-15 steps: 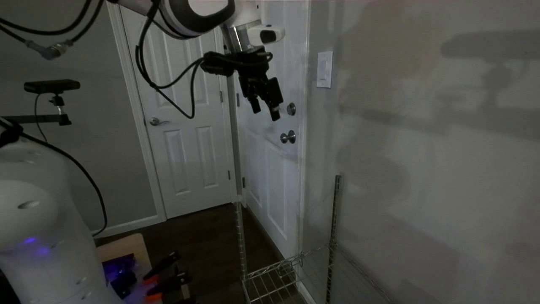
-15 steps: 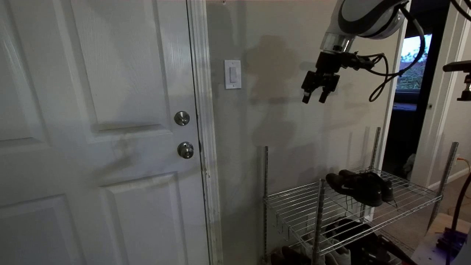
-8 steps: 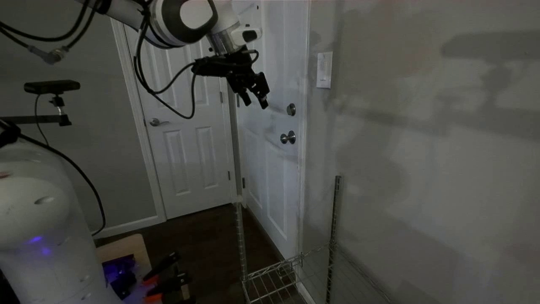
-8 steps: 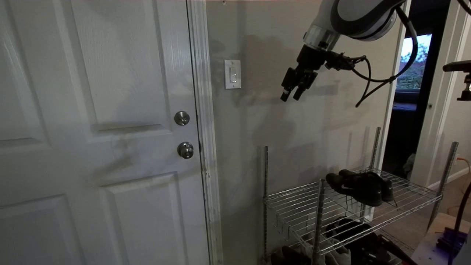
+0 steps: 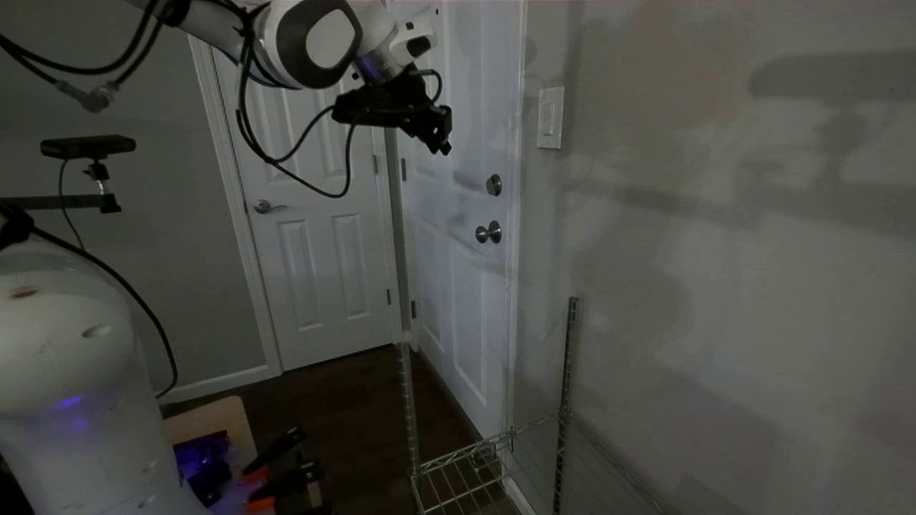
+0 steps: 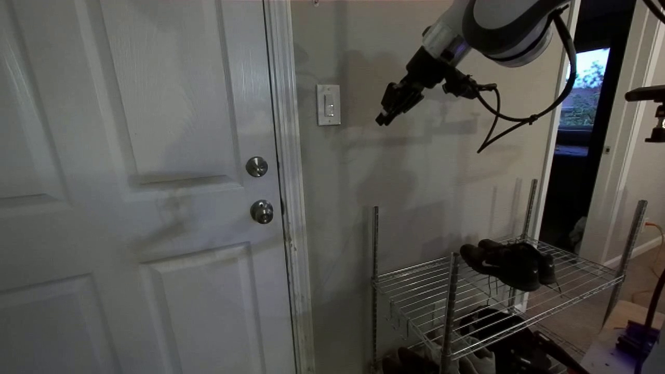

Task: Flip the light switch

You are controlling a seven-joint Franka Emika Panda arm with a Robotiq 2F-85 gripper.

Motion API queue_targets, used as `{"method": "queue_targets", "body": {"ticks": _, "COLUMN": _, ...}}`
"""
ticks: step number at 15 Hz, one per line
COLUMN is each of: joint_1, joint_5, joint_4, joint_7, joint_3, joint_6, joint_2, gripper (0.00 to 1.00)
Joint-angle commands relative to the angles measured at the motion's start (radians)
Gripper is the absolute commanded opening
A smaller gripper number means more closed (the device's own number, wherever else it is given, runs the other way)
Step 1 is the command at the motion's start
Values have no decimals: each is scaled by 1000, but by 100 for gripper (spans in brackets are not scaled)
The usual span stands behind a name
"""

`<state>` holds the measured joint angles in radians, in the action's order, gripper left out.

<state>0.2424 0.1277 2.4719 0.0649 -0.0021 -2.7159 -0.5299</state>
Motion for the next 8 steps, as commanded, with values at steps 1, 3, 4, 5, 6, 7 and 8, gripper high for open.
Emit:
{"method": "queue_targets", "body": {"ticks": 1, "joint_1": 60, "joint_5": 71, "joint_4": 29, "joint_7": 84, "joint_3": -48, "joint_6": -110, "joint_2": 7, "gripper": 3}}
{"method": "queue_targets", "body": {"ticks": 3, "joint_1": 79, "joint_5": 78, "joint_4": 36, "joint_7": 95, "joint_3": -65, "joint_6": -161, "joint_2": 13, "gripper": 0}}
{"method": "queue_targets", "body": {"ticks": 4, "joint_1": 88, "joint_5": 78, "joint_4": 40, "joint_7": 98, "joint_3": -74, "joint_6": -186, "joint_2": 16, "gripper": 0}}
{"method": "queue_targets", "body": {"ticks": 5, "joint_1": 98, "joint_5": 78, "joint_4": 44, "joint_7": 100, "joint_3": -84, "joint_6": -206, "joint_2": 17, "gripper": 1}}
{"method": "queue_targets", "body": {"ticks": 6, "joint_1": 105, "joint_5": 77, "joint_4": 46, "joint_7": 97, "joint_3": -91, "joint_6": -223, "joint_2": 18, "gripper": 3}}
{"method": "queue_targets", "body": {"ticks": 7, "joint_1": 71, "joint_5": 48, "joint_4": 28, "joint_7": 51, "joint_3": -61, "joint_6": -168, "joint_2": 16, "gripper": 2}}
{"method": "queue_targets", "body": {"ticks": 8, "joint_1": 77, "joint_5": 49, "joint_4": 30, "joint_7": 51, "joint_3": -67, "joint_6": -180, "joint_2": 17, "gripper": 3}}
